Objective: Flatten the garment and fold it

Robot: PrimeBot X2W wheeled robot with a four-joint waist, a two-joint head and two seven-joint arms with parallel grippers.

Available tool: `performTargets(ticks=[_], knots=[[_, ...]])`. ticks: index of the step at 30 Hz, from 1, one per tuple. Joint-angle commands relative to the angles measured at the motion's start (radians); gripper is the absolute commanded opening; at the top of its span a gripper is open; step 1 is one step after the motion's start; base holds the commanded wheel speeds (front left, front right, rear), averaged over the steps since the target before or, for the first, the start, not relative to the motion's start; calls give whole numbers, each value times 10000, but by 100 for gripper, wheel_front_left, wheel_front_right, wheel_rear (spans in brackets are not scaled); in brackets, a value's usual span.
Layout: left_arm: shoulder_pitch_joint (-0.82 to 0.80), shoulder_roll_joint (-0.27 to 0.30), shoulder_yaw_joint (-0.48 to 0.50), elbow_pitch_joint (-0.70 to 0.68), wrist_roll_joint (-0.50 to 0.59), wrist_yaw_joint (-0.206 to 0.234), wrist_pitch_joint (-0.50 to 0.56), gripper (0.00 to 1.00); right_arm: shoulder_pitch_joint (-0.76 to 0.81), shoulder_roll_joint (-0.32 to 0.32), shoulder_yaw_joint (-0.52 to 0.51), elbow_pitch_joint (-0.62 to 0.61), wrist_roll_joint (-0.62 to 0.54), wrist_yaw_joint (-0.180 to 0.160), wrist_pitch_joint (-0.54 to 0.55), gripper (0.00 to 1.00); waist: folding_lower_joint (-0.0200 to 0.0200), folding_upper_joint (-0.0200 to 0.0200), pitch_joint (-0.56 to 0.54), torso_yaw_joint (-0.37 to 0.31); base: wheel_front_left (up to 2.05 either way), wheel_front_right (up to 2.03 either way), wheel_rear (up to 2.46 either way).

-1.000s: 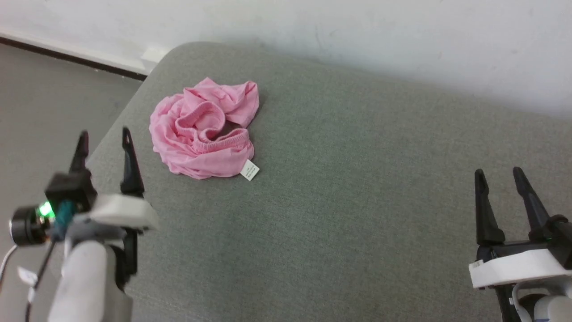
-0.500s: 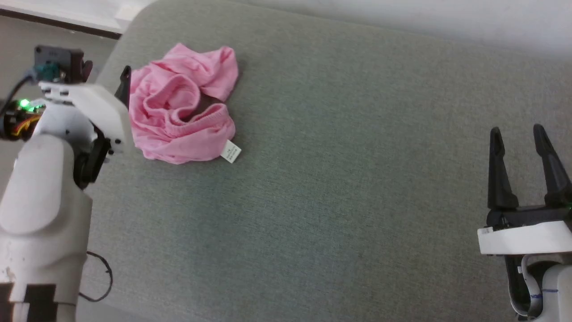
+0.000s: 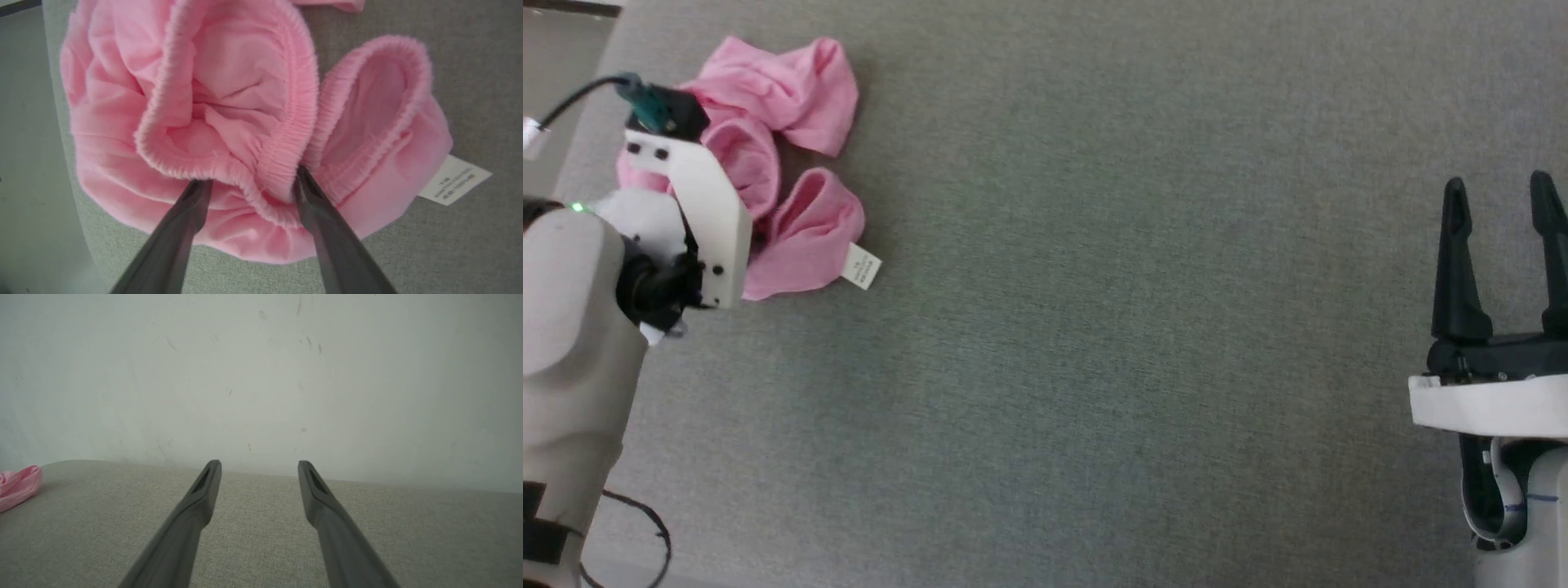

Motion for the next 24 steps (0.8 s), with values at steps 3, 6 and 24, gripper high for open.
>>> performTargets(ticks=[3,6,24], knots=[[-204,192,-627,476,-387,-110,461,100,-289,25,-22,-129,8,-20,-140,100,-2,0,560,-336,0,0,0],[-261,269,-1102,894,-728,-144,652,100,-421,26,-37,-144,-1,-21,-203,100,-2,0,727,-308,0,0,0],[-2166,1261,-2940,-576,-956,-155,-2123,0,270,26,-204,172,374,-21,-222,100,-2,0,-1424,286,0,0,0]])
